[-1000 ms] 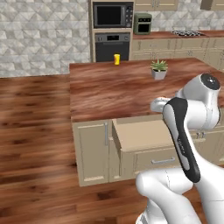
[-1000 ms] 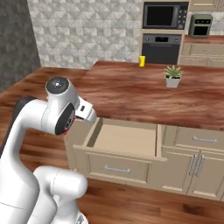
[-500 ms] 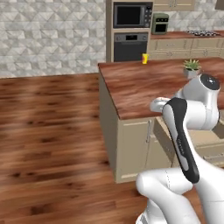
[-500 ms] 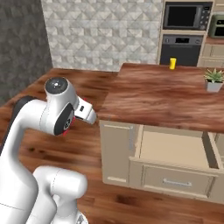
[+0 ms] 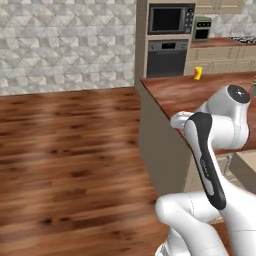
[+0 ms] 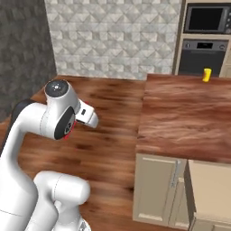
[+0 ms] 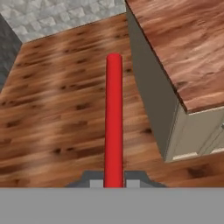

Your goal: Pick up the straw from the left drawer and put it inside the smoothie cup.

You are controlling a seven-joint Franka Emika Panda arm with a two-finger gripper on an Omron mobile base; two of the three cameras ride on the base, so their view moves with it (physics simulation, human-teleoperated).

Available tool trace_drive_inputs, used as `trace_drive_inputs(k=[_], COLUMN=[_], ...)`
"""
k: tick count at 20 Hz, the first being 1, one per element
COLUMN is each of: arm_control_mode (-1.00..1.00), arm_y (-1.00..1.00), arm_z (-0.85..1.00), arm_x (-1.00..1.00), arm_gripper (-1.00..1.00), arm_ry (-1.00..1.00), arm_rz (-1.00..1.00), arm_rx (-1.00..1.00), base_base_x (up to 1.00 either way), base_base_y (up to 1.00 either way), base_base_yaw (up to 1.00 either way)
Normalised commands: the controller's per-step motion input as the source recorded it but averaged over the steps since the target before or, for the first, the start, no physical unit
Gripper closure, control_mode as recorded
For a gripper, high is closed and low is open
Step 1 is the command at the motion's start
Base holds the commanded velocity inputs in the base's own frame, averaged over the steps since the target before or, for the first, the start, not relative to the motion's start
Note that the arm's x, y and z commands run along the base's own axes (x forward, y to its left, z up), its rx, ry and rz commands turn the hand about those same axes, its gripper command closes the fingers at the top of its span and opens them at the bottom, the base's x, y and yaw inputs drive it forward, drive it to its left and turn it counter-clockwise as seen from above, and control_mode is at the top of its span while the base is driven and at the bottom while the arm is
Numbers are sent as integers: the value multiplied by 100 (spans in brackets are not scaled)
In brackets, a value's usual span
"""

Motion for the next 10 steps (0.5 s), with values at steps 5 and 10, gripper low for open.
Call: trace_drive_inputs(k=[5,10], arm_control_mode=[100,100], arm_y=[0,0], arm_z=[0,0], arm_x=[0,0], arm_gripper=[100,100], arm_ry=[0,0], arm_rz=[0,0], arm_rx=[0,0], base_base_x=[100,93], base_base_y=[48,33], base_base_yaw=[-14,-21])
